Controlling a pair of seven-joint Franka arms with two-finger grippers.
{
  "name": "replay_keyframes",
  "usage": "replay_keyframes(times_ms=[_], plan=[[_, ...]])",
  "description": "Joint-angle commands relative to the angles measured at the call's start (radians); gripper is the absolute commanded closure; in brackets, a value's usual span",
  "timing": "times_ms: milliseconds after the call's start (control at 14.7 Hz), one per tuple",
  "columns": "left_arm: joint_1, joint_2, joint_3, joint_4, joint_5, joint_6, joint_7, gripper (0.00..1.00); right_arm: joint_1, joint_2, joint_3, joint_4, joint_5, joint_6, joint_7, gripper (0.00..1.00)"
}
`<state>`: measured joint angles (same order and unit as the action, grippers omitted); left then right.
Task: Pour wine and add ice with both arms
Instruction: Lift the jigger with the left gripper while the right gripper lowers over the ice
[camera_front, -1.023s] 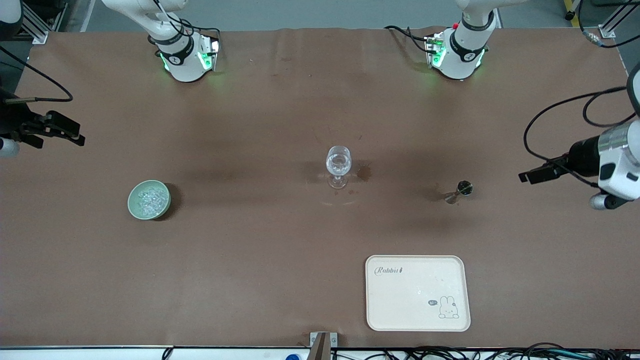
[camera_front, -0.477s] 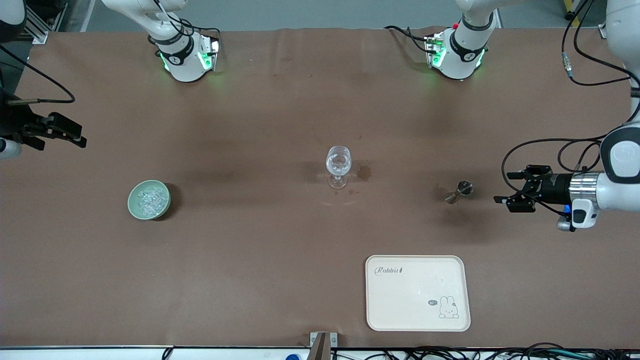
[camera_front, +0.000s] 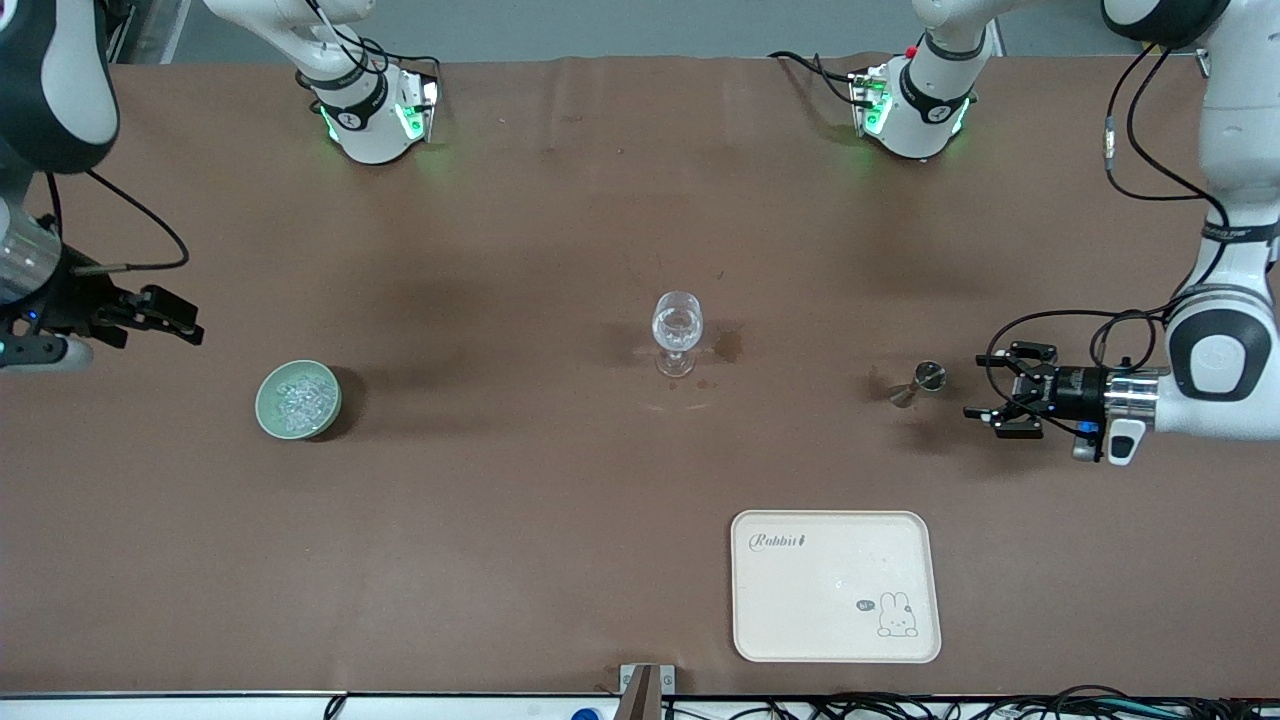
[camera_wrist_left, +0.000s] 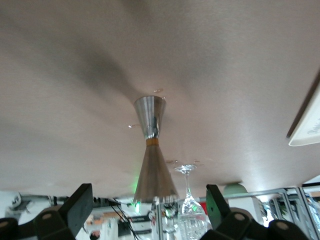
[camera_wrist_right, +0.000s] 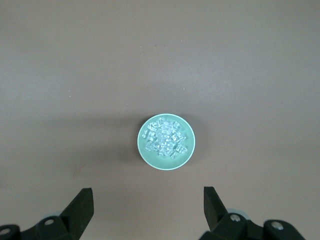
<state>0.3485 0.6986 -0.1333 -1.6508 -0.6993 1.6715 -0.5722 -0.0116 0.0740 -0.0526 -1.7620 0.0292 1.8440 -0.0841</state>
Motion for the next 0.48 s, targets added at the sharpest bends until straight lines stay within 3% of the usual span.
replay_keyframes(times_ms=[0,409], plan=[[-0.002,0.038,-0.005,0.009,-0.04,0.008,-0.015,0.0,-0.022,0.039,0.004,-0.016,0.0,0.035,-0.008,0.03],[-0.009,0.084,-0.005,0.006,-0.075,0.037,-0.087,0.03,-0.034,0.092,0.005,-0.157,-0.002,0.24,-0.008,0.03]])
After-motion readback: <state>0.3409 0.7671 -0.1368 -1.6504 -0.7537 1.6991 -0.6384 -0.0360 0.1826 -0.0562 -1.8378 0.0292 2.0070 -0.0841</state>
